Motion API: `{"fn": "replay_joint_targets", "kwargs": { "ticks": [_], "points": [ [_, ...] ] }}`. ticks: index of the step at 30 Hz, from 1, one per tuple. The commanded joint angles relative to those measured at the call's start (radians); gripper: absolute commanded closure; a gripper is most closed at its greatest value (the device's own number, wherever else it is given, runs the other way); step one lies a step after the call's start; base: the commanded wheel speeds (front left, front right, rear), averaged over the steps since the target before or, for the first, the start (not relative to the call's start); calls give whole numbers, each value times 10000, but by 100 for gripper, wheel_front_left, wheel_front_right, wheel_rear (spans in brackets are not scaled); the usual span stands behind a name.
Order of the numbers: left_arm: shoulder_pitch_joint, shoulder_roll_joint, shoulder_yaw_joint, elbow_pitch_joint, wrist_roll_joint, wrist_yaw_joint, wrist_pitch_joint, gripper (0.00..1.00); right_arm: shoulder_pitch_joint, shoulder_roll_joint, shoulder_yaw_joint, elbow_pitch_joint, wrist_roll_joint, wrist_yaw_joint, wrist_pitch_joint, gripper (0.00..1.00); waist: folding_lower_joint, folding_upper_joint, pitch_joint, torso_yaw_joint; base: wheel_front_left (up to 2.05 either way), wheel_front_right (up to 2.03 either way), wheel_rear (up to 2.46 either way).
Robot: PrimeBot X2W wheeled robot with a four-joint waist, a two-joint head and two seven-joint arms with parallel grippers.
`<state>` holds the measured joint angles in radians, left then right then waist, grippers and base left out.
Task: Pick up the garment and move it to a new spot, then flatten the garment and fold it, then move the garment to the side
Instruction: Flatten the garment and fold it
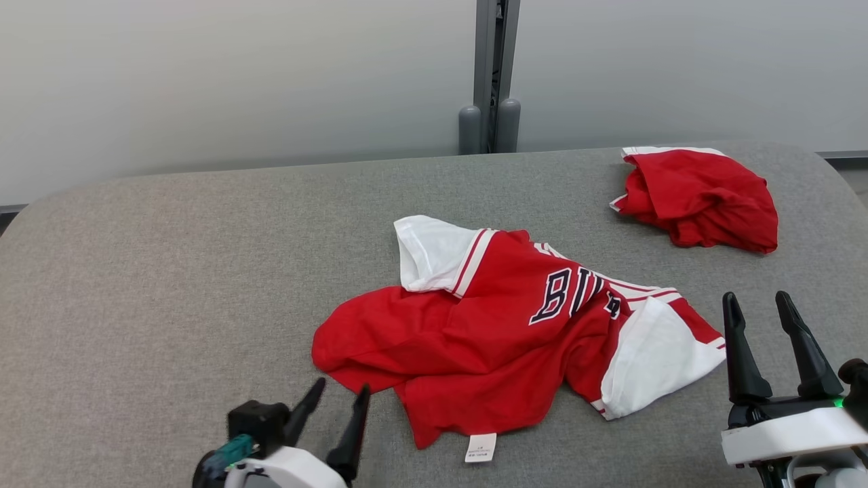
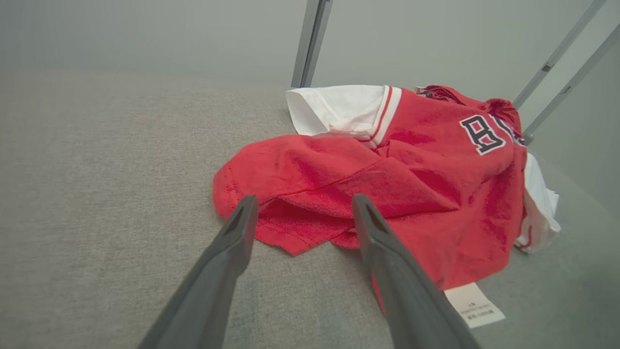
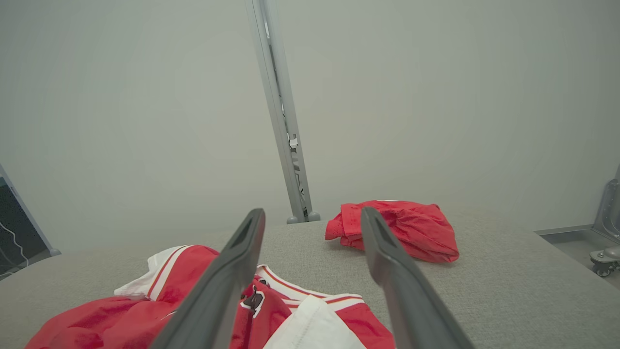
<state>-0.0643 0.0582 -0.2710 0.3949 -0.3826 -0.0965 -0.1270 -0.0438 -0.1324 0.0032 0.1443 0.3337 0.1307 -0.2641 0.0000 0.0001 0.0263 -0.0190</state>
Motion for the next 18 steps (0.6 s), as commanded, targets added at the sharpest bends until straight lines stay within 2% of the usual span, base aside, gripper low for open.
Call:
{"fn": "replay_joint_targets", "kwargs": {
  "ticks": [1,6,14,18],
  "points": [
    [43,41,-233,-38,-87,-102,312,0,-92,-74,-43,-3,52,6,2,0,0,-1,36,17,0,0,0],
    [88,3,-1052,-288,-1060,-304,1464,0,-164,-86,-21,-45,69,6,2,0,0,-1,163,-3,0,0,0],
    [-341,247,-1961,-273,-1899,-335,2952,0,-324,-58,96,-57,90,4,2,0,0,-1,441,-232,0,0,0],
    [-642,442,-2215,20,-1955,-339,3399,0,-454,-58,155,-22,91,6,2,0,0,-1,512,-475,0,0,0]
  ]
}}
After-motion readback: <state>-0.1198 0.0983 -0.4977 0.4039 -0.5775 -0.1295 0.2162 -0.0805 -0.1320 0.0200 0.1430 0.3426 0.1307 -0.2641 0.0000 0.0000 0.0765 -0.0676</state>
